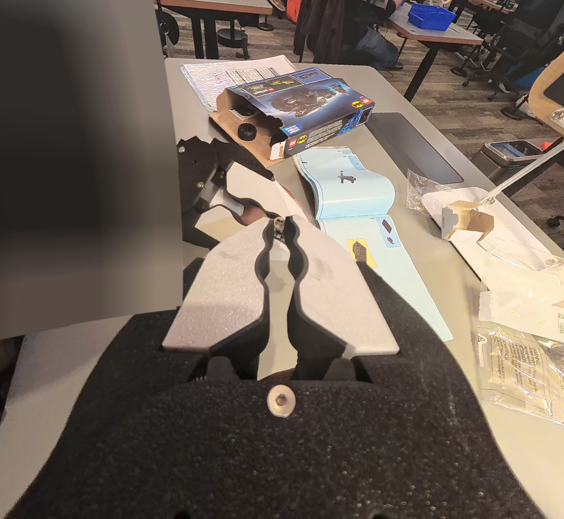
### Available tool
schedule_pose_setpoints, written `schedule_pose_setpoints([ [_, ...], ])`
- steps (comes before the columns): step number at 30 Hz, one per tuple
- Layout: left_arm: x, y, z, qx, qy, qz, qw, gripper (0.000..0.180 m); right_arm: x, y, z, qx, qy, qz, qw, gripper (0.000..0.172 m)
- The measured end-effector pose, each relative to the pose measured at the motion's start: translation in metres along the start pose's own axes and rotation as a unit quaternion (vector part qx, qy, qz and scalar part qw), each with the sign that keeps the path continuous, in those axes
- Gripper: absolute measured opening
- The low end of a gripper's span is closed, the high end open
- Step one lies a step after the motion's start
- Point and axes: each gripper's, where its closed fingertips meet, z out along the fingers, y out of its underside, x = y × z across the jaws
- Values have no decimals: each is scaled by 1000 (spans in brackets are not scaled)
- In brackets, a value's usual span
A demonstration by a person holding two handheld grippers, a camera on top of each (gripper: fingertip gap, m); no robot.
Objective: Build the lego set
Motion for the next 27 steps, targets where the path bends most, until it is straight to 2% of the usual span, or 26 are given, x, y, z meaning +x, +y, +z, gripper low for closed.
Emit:
schedule_pose_setpoints([
  [15, 7, -4, -2, 23, 50, -65, 996, 11, -4, -2, 0, 37, -26, 2, 999, 7],
  [27, 16, -6, -1, 30, 105, -155, 982, 12, -2, -2, 0, 62, -28, 7, 998, 7],
])
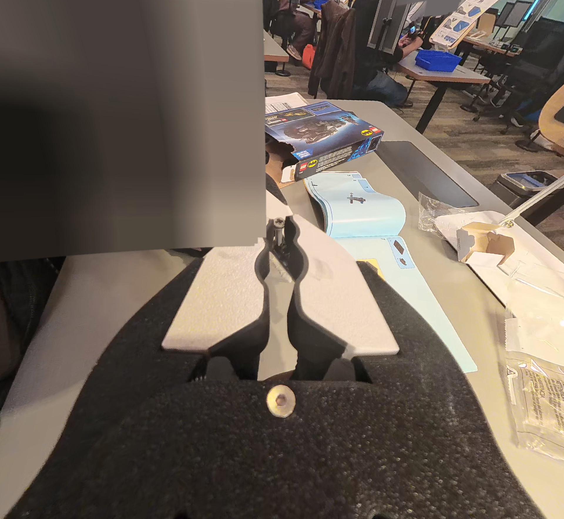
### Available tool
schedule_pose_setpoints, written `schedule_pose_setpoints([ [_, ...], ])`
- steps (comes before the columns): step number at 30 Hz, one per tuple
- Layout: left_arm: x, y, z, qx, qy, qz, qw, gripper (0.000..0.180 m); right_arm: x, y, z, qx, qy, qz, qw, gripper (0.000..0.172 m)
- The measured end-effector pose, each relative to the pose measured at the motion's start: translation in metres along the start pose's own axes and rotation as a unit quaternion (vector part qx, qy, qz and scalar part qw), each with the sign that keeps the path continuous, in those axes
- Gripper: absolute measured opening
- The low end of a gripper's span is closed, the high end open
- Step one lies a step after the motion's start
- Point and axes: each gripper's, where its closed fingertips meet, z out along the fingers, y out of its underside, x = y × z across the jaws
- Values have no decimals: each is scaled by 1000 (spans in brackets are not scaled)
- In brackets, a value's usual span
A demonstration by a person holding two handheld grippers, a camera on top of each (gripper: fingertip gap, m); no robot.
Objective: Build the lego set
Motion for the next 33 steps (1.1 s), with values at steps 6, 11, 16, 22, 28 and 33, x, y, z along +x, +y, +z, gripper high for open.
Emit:
schedule_pose_setpoints([
  [6, 4, -3, 0, 8, 21, -30, 999, 12, 0, -3, -1, 16, -8, 8, 1000, 7],
  [11, 5, -4, 0, 10, 26, -34, 999, 12, -1, -3, -1, 22, -12, 13, 1000, 7],
  [16, 5, -6, -1, 14, 26, -39, 999, 12, -1, -2, 0, 25, -12, 15, 999, 7],
  [22, 5, -6, -1, 15, 28, -44, 999, 12, 0, 1, 2, 19, -10, 14, 1000, 6],
  [28, 5, -7, -1, 15, 34, -55, 998, 12, 3, 6, 3, 12, 2, -4, 1000, 8],
  [33, 3, -6, -1, 5, 50, -105, 993, 12, 11, 7, -3, 17, 30, -75, 997, 16],
])
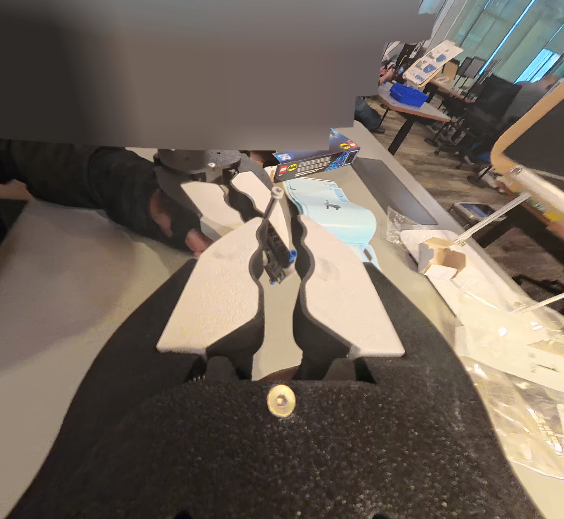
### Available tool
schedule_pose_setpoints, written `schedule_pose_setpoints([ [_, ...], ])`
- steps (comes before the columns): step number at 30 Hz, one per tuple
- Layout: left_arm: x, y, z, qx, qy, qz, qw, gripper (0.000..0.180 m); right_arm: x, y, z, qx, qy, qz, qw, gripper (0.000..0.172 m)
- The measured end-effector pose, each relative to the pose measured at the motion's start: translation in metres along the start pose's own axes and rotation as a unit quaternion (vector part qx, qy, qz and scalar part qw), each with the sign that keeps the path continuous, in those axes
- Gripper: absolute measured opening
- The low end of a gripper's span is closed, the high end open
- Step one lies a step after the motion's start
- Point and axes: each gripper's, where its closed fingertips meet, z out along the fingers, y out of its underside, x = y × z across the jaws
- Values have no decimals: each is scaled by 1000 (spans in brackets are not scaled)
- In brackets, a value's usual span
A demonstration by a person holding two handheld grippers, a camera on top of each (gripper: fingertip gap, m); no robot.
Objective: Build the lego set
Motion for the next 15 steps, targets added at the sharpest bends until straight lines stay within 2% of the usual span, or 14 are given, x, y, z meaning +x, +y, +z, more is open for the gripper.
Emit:
schedule_pose_setpoints([
  [7, -1, 10, 2, -32, 8, -29, 999, 12, 6, -16, -7, 56, 50, -76, 994, 22],
  [11, 3, 15, 4, -44, 20, -38, 998, 12, 2, -11, -3, 39, 60, -129, 989, 23],
  [15, 5, 18, 6, -51, 25, -41, 998, 12, 0, -4, 2, 34, 55, -124, 990, 21],
])
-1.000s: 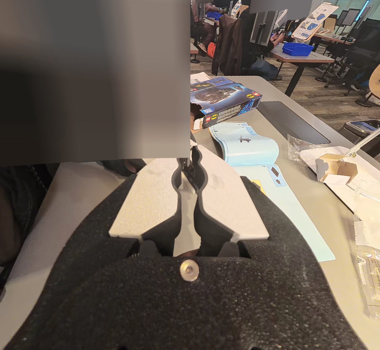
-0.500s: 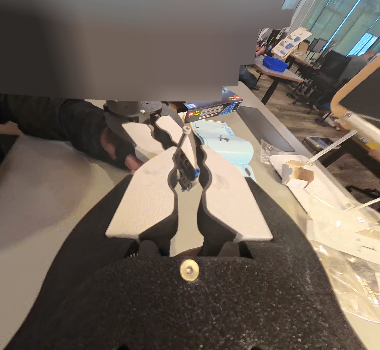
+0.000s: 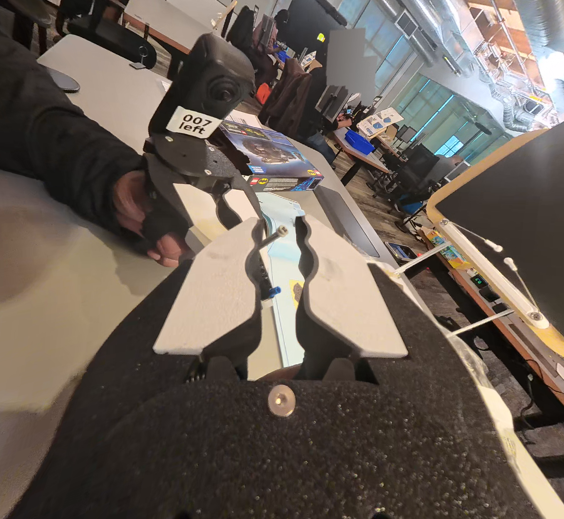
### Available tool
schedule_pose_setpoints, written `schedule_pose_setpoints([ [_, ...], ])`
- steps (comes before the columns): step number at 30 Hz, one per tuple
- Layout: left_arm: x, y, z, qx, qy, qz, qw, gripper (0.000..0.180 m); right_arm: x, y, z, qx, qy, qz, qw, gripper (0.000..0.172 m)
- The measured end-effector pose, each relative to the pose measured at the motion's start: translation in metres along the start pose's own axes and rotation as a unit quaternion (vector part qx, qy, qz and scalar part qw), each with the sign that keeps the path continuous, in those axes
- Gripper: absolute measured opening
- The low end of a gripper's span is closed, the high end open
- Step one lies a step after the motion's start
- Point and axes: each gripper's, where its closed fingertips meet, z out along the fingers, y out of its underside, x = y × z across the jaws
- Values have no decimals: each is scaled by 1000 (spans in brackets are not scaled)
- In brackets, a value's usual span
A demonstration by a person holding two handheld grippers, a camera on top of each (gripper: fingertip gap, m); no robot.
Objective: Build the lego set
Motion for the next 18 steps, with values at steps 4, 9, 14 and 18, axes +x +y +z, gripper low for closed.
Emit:
schedule_pose_setpoints([
  [4, -1, 1, 0, -4, -1, -1, 1000, 12, 1, 1, 0, 5, -3, 14, 1000, 17],
  [9, -1, 4, 1, -8, 1, -6, 1000, 12, -2, 5, 2, -2, -8, 8, 1000, 15],
  [14, -2, 5, 1, -15, -2, -10, 1000, 12, -5, 10, 4, -14, -4, -8, 1000, 15],
  [18, -2, 7, 2, -22, 3, -25, 999, 12, -4, 12, 5, -16, -4, 1, 1000, 15],
])
